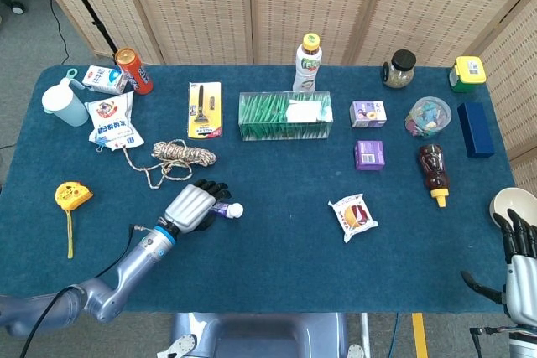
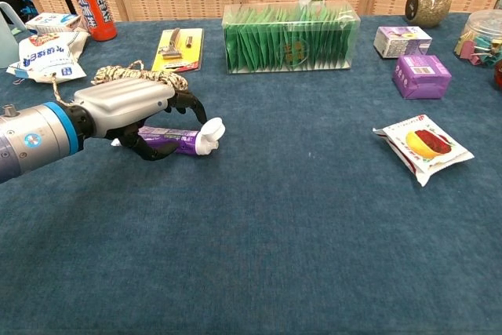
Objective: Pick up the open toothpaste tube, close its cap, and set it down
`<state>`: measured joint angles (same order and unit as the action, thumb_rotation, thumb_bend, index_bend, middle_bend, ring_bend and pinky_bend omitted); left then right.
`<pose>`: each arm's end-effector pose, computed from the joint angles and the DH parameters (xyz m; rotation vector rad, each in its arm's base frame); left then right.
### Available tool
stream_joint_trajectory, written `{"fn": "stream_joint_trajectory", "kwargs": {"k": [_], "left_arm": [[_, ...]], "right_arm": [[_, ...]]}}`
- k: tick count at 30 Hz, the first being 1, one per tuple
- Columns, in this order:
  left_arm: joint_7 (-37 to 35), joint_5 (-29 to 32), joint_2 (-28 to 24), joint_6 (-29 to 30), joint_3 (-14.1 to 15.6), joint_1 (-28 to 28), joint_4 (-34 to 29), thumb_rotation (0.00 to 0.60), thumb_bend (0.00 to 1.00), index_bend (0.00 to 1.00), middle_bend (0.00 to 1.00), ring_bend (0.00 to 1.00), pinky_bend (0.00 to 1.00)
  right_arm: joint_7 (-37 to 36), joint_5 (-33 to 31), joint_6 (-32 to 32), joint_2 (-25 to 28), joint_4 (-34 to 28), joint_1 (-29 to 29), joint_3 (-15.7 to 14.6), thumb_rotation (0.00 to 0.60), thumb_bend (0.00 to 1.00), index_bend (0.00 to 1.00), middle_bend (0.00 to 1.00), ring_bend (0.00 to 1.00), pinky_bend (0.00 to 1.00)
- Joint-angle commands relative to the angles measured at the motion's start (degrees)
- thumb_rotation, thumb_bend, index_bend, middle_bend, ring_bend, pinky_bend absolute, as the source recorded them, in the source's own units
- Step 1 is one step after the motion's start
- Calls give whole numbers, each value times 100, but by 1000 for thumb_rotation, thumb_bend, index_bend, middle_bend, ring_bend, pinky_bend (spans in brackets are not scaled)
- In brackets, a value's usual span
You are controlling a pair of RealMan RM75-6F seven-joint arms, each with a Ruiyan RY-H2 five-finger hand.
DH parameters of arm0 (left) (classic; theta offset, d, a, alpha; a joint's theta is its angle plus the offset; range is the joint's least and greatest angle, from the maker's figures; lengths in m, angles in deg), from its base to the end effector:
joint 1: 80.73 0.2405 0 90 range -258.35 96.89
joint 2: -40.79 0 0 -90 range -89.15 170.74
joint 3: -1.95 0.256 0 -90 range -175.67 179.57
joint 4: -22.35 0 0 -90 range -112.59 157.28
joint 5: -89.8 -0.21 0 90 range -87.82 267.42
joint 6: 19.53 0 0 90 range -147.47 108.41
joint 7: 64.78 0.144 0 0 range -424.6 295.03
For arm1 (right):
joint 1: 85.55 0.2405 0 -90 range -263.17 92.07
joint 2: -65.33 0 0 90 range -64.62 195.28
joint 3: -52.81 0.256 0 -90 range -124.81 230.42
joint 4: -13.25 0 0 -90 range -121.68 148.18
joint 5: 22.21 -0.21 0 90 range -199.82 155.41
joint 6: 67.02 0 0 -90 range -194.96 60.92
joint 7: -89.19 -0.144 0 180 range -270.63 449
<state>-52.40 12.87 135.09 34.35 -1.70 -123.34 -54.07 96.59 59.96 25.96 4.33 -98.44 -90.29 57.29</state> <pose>-0.1538 0.3194 -0.0577 -2.0810 -0.8486 -0.9313 -0.2755 -0.1350 0.1765 1.1012 -1.0229 0.9362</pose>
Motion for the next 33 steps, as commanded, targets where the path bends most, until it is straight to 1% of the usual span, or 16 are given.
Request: {"fn": "stream_joint_trajectory", "kwargs": {"k": [1, 3, 7, 12, 19, 29, 33], "left_arm": [[52, 61, 56, -36, -52, -20, 5, 600, 452, 271, 221, 219, 232], [113, 70, 75, -53, -65, -38, 26, 600, 452, 272, 228, 228, 234], [143, 122, 116, -88, -74, -32, 48, 600, 452, 286, 251, 254, 275], [183, 134, 154, -88, -52, -7, 86, 600, 451, 294, 267, 269, 277], [223, 161, 175, -66, -68, 19, 88, 600, 451, 332, 302, 301, 298], [247, 167, 174, -78, -30, 67, 69, 600, 451, 354, 334, 350, 334], [224, 108, 155, -22, -9, 98, 39, 600, 453, 387, 372, 390, 383]], "right_arm": [[0, 0, 6, 2, 0, -5, 0, 600, 0, 86, 24, 0, 0], [0, 4, 14, 3, -3, -10, 0, 600, 0, 86, 24, 0, 0], [-6, 3, 32, 8, -1, -26, -3, 600, 0, 86, 24, 0, 0], [-18, 14, 49, 23, -6, -41, -4, 600, 0, 86, 24, 0, 0], [-17, 27, 65, 26, -10, -54, -7, 600, 0, 86, 24, 0, 0], [1, 28, 79, 31, -31, -64, 2, 600, 0, 86, 24, 0, 0], [4, 44, 89, 27, -34, -68, 1, 600, 0, 85, 24, 0, 0]]}}
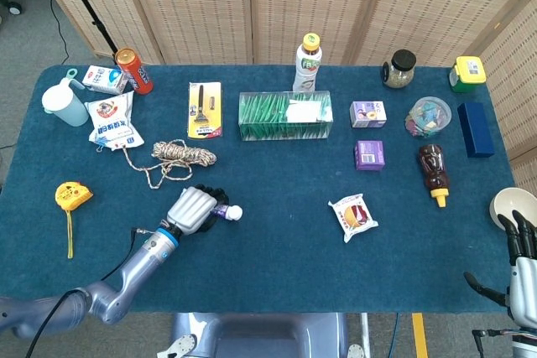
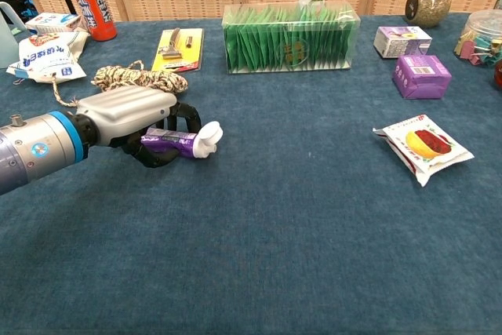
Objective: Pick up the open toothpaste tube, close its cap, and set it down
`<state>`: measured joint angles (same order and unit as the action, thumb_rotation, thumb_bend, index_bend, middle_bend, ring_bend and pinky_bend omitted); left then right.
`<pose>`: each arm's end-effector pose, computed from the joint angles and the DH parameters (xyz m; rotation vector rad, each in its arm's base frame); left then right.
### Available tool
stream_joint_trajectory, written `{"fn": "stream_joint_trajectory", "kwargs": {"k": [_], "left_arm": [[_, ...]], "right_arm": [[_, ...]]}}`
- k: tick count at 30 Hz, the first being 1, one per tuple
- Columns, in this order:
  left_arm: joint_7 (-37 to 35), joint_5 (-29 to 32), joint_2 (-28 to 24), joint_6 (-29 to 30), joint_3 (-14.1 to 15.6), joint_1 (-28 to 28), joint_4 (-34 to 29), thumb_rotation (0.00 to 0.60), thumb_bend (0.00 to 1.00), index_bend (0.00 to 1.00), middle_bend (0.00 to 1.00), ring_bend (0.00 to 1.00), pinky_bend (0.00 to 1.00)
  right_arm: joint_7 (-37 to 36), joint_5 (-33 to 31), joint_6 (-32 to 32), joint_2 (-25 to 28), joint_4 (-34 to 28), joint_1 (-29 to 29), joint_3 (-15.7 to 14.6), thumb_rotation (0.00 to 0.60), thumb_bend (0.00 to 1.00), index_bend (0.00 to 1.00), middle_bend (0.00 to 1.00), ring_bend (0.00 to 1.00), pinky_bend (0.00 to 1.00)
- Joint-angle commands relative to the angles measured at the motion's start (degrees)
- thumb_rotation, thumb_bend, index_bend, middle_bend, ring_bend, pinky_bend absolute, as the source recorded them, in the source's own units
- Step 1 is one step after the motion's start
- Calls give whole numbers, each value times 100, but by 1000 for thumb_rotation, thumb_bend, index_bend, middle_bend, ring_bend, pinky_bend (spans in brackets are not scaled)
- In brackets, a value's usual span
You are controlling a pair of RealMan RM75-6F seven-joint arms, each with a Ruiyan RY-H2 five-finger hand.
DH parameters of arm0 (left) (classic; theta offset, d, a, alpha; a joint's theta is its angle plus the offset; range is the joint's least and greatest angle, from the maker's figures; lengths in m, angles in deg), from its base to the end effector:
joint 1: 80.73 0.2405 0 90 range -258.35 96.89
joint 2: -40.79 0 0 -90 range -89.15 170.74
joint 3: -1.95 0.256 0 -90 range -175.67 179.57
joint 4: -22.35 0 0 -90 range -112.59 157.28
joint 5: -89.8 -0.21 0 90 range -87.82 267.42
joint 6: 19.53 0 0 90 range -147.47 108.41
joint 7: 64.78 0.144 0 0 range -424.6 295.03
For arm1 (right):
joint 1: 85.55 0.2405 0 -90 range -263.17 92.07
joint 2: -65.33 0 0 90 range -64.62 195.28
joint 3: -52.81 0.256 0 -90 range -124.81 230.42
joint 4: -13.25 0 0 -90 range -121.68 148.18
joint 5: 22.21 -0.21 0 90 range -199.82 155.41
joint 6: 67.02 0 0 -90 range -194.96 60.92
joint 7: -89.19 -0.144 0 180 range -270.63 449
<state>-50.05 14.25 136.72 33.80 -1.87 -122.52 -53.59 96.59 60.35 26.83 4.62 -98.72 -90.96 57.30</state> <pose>-0.1561 0.3143 -0.0669 -2.0778 -0.8614 -0.9016 -0.2752 -0.1318 0.1797 1.0893 -1.0135 0.9376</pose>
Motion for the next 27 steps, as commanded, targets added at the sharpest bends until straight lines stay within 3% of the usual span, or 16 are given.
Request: {"fn": "stream_joint_trajectory", "kwargs": {"k": [1, 16, 27], "left_arm": [[-12, -40, -10, 43, 11, 21, -8, 600, 454, 395, 381, 398, 397], [-200, -273, -141, 63, 45, 24, -3, 600, 555, 496, 445, 469, 496], [-477, -661, -956, -47, 56, -142, -470, 600, 578, 511, 456, 475, 509]], "right_arm": [[5, 5, 4, -2, -7, -2, 0, 600, 0, 85, 24, 0, 0], [46, 61, -30, -4, -55, 34, 9, 600, 0, 78, 24, 0, 0], [-183, 202, -302, 37, -47, 235, 38, 600, 0, 86, 24, 0, 0]]}}
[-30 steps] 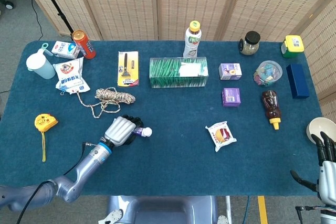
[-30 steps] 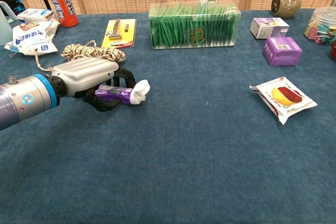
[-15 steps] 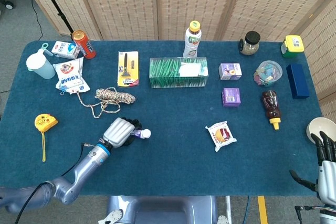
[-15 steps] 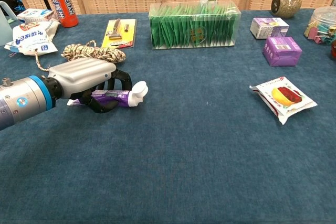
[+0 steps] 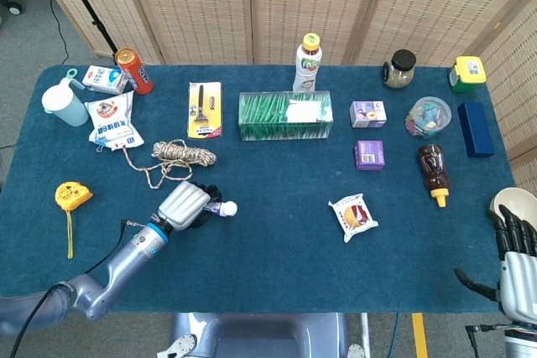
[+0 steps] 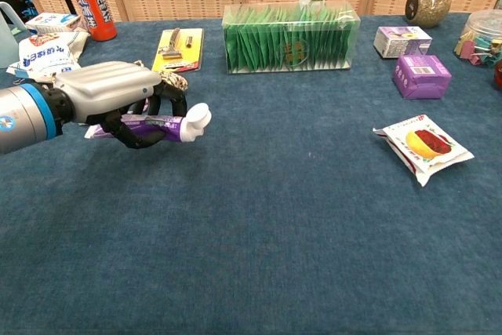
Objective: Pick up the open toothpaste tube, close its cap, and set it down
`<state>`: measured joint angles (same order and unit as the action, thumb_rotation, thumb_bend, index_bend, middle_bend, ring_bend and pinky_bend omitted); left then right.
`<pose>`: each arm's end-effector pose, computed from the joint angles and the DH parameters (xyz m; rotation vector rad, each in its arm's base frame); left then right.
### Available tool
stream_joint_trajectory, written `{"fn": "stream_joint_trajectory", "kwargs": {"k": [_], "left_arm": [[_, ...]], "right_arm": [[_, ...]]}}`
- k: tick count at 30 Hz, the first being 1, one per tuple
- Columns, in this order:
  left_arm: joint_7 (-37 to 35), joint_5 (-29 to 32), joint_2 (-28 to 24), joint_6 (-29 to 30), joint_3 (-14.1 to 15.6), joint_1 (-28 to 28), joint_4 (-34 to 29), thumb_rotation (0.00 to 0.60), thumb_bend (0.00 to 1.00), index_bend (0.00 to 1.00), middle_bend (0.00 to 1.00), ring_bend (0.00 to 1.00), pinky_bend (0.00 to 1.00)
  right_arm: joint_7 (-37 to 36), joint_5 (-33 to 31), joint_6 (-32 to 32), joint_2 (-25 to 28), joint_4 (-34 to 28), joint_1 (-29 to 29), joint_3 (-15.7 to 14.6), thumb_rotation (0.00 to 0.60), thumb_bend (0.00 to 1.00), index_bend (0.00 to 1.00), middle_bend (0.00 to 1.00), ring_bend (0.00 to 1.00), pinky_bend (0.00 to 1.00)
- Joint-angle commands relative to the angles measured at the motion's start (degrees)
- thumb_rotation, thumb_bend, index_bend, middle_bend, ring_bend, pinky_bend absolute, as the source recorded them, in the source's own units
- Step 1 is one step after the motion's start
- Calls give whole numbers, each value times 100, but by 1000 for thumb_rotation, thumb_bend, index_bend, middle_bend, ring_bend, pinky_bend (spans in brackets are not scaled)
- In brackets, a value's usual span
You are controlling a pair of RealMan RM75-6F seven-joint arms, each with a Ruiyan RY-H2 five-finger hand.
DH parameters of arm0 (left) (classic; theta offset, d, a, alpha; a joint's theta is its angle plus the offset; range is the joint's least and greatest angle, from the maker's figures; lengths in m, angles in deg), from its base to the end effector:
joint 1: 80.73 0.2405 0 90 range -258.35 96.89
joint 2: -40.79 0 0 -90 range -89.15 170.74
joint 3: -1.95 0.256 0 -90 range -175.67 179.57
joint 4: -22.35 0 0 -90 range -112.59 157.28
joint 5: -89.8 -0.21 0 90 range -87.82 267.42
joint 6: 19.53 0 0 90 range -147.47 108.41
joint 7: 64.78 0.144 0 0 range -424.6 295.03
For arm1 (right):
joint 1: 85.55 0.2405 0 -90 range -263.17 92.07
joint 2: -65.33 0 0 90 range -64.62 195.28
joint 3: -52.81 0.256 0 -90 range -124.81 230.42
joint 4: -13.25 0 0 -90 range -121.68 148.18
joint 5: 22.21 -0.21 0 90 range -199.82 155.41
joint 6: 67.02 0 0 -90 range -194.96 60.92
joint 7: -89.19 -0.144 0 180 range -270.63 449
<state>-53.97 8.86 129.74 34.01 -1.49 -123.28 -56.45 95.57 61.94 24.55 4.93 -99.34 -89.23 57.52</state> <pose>-0.1590 0.3242 -0.0324 -2.1147 -0.7702 -0.9250 -0.2658 -0.1420 0.1750 1.1443 -1.0295 0.9862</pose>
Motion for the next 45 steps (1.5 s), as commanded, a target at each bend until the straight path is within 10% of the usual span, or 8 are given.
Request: {"fn": "stream_joint_trajectory", "kwargs": {"k": [1, 28, 45], "left_arm": [[-116, -162, -372, -77, 18, -83, -259, 600, 578, 511, 456, 475, 509], [-587, -464, -2279, -345, -239, -468, -1555, 600, 578, 514, 463, 482, 509], [133, 104, -2552, -968, -564, -1017, -2151, 600, 578, 518, 473, 486, 508]], "right_arm": [[-175, 82, -140, 2, 34, 116, 27, 600, 0, 87, 24, 0, 0], [-1618, 1078, -1780, -881, 788, 2066, 432, 600, 0, 309, 68, 0, 0], [-1896, 1176, -2135, -1793, 1142, 2883, 464, 600, 0, 249, 56, 0, 0]]}}
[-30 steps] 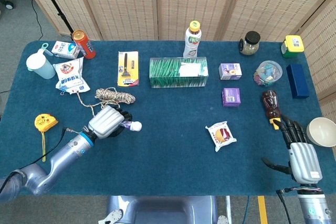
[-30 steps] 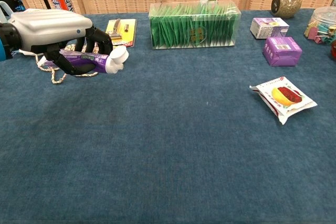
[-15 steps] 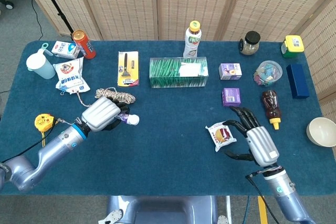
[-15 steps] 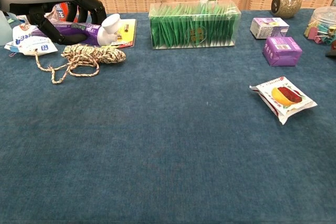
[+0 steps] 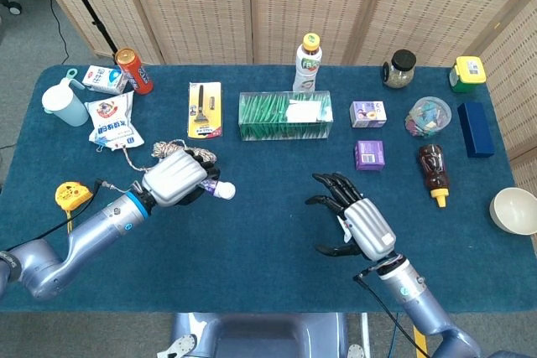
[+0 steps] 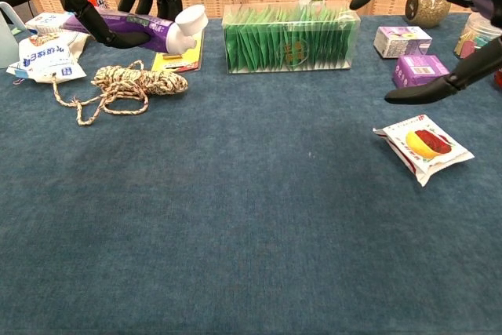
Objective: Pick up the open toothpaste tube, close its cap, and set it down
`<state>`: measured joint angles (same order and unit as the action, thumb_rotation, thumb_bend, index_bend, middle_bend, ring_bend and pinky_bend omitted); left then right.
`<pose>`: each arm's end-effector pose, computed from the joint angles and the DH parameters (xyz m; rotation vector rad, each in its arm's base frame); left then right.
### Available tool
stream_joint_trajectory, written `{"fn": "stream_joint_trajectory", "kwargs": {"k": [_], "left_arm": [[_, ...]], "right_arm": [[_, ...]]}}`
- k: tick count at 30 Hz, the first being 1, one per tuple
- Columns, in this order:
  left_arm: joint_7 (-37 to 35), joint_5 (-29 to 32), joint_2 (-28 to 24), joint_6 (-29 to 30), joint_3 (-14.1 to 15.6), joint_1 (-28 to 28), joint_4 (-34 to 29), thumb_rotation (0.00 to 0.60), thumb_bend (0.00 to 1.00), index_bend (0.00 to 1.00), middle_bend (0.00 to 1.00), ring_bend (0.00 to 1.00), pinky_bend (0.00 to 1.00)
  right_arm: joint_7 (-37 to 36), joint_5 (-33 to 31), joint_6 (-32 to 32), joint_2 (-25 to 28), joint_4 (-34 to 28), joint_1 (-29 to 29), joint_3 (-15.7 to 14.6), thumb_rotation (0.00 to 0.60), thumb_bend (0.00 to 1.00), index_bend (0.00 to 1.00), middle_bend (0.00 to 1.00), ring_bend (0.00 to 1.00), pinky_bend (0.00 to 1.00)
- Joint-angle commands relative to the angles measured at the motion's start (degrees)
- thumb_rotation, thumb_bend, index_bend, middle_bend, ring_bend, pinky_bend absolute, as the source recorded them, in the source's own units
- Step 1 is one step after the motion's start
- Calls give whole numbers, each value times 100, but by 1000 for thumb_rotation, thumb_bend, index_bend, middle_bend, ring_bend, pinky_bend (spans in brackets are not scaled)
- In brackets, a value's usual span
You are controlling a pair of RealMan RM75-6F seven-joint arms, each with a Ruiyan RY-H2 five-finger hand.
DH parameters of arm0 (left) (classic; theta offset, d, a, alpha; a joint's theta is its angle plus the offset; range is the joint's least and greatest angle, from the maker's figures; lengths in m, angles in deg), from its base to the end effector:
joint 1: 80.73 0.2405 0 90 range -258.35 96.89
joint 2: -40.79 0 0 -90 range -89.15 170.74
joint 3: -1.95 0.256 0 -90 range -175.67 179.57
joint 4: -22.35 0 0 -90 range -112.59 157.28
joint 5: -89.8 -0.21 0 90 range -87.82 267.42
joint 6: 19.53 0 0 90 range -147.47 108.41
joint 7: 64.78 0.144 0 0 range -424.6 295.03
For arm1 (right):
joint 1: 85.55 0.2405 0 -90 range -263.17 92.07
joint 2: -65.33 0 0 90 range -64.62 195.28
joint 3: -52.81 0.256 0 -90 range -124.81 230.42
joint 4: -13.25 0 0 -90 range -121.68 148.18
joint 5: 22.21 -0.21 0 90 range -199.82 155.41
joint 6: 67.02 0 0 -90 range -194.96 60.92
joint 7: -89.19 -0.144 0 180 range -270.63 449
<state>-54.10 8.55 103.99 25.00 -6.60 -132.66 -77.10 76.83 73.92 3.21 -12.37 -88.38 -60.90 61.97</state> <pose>-0.0883 0.3477 0.0784 -2.2460 -0.5296 -0.9063 -0.1400 -0.2545 0.0603 1.7330 -1.1769 1.5836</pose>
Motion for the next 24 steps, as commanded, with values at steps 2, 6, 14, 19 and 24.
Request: {"fn": "stream_joint_trajectory", "kwargs": {"k": [2, 6, 14, 19, 24], "left_arm": [[293, 275, 75, -112, -85, -143, -130, 600, 578, 515, 473, 485, 508], [584, 542, 187, -91, -177, -247, -174, 600, 578, 510, 473, 484, 509], [1080, 969, 397, 25, -233, -369, -265, 600, 578, 493, 473, 487, 509], [1411, 1254, 522, 101, -227, -447, -349, 600, 579, 491, 473, 487, 509], [1743, 1575, 681, 217, -236, -539, -410, 600, 578, 491, 473, 487, 509]], "right_arm": [[-50, -48, -9, -142, 91, 117, 29, 600, 0, 238, 52, 0, 0], [-104, -91, 12, -277, 176, 204, 39, 600, 0, 209, 44, 0, 0], [-219, -169, 41, -467, 322, 335, 53, 600, 0, 199, 38, 0, 0], [-321, -211, 53, -585, 397, 435, 91, 600, 0, 187, 33, 0, 0], [-347, -268, 12, -728, 503, 554, 126, 600, 0, 180, 32, 0, 0]]}}
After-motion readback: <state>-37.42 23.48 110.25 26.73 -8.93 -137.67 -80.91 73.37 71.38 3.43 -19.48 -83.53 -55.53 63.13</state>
